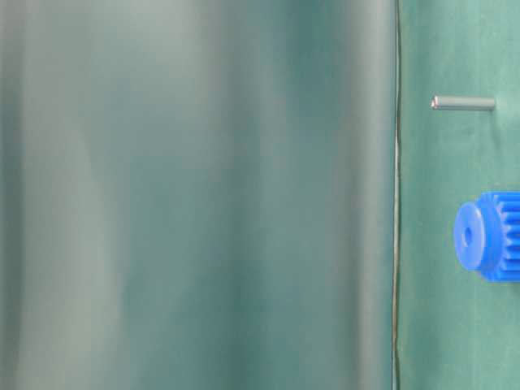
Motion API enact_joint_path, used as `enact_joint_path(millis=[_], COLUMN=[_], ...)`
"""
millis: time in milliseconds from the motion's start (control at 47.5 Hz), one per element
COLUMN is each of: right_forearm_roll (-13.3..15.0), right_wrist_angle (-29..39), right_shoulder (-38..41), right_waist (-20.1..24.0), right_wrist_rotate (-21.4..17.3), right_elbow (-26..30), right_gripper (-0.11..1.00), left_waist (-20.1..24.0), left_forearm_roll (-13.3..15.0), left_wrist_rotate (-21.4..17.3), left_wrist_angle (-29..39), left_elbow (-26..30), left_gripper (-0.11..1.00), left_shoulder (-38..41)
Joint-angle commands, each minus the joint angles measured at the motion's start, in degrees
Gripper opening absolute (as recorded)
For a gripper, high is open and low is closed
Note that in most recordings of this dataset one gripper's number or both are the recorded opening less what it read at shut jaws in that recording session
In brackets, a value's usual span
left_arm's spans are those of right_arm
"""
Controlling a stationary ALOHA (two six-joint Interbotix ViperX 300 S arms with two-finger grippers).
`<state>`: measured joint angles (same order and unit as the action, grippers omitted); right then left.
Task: Insert the shaft placed at a random location into the center hole of the small gear at another random location.
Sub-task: 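Move the right gripper over the silver shaft and lower it, then close the right gripper on the silver shaft and lift it upright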
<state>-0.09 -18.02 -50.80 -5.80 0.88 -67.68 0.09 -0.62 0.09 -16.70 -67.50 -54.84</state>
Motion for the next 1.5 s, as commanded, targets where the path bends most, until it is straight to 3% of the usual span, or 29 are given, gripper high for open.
enact_joint_path(millis=[0,105,274,358,463,885,1116,1474], right_forearm_roll=[-0.2,-0.1,0.0,-0.1,-0.1,-1.0,-3.3,-4.0], right_wrist_angle=[-2.4,-4.7,-8.7,-11.5,-14.9,-25.6,-28.2,-29.6], right_shoulder=[3.0,7.4,17.1,21.9,28.4,46.2,54.7,58.8], right_waist=[-1.8,-3.3,-5.1,-5.7,-6.8,-9.8,-9.8,-9.8], right_wrist_rotate=[-0.9,-0.9,-0.1,0.3,0.4,0.4,0.4,0.4], right_elbow=[0.5,0.4,0.5,0.8,1.3,4.0,6.3,7.3], right_gripper=[0.03,0.22,0.73,0.9,0.83,0.85,0.85,0.81], left_waist=[-0.1,-0.1,-0.1,-0.1,-0.2,-0.1,-0.1,-0.1], left_forearm_roll=[-0.2,-0.2,-0.2,-0.2,-0.2,-0.2,-0.2,-0.2], left_wrist_rotate=[0.0,0.0,0.0,0.0,0.0,0.0,0.0,0.1], left_wrist_angle=[-0.5,-0.5,-0.5,-0.4,-0.4,-0.3,-0.1,0.6], left_elbow=[1.3,1.3,1.3,1.2,1.2,1.1,1.0,1.0], left_gripper=[0.0,0.0,0.0,0.0,0.0,0.0,0.0,0.0], left_shoulder=[0.4,0.4,0.4,0.5,0.4,0.5,0.5,0.5])
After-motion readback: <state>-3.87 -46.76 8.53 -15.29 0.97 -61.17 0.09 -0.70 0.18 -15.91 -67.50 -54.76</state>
